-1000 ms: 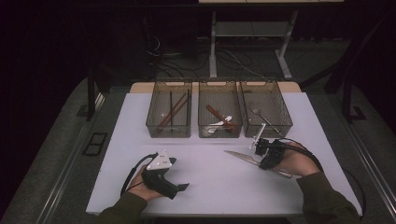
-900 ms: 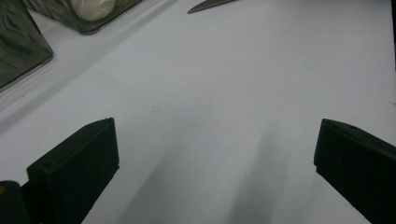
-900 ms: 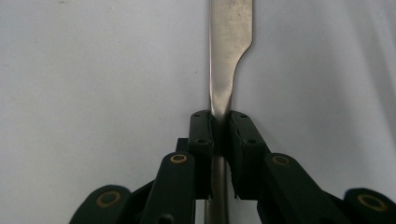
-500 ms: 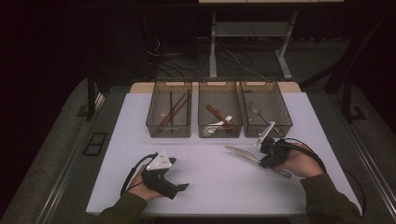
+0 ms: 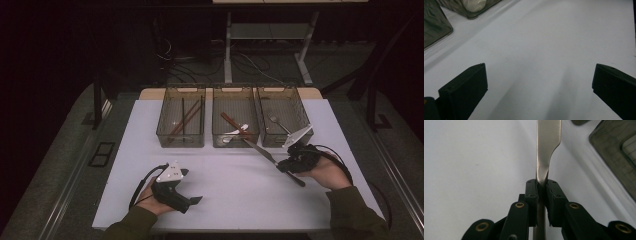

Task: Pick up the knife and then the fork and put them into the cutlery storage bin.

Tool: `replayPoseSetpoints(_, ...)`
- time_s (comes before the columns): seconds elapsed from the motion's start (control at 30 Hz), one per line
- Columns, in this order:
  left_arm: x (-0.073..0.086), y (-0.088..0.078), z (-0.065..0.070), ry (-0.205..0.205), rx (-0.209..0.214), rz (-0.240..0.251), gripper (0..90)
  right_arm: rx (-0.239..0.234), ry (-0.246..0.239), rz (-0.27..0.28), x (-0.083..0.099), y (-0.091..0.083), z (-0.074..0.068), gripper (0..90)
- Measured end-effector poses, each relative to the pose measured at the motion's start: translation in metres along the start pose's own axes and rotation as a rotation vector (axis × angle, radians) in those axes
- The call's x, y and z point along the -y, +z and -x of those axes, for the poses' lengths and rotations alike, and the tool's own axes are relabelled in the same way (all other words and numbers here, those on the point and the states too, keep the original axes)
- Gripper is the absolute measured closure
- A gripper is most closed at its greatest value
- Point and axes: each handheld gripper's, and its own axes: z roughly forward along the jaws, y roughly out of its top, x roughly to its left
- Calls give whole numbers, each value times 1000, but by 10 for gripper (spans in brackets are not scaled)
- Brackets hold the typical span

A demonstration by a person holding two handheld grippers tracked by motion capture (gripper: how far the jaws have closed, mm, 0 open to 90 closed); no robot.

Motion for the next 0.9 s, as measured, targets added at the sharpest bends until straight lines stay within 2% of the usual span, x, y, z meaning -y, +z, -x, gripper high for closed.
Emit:
replayPoseSetpoints(0.33, 0, -1, 0, 2, 1, 1, 0, -32, 58, 175, 8, -13, 11, 806)
replayPoseSetpoints(0.57, 0, -1, 0, 2, 1, 0, 0, -31, 107, 306, 13, -23, 18, 807)
replayPoseSetpoints(0.8, 0, -1, 0, 1, 0, 0, 0, 22, 194, 443, 21, -37, 28, 807)
replayPoseSetpoints(0.9, 0, 0, -1, 1, 1, -1, 0, 41, 217, 496, 25, -43, 33, 807)
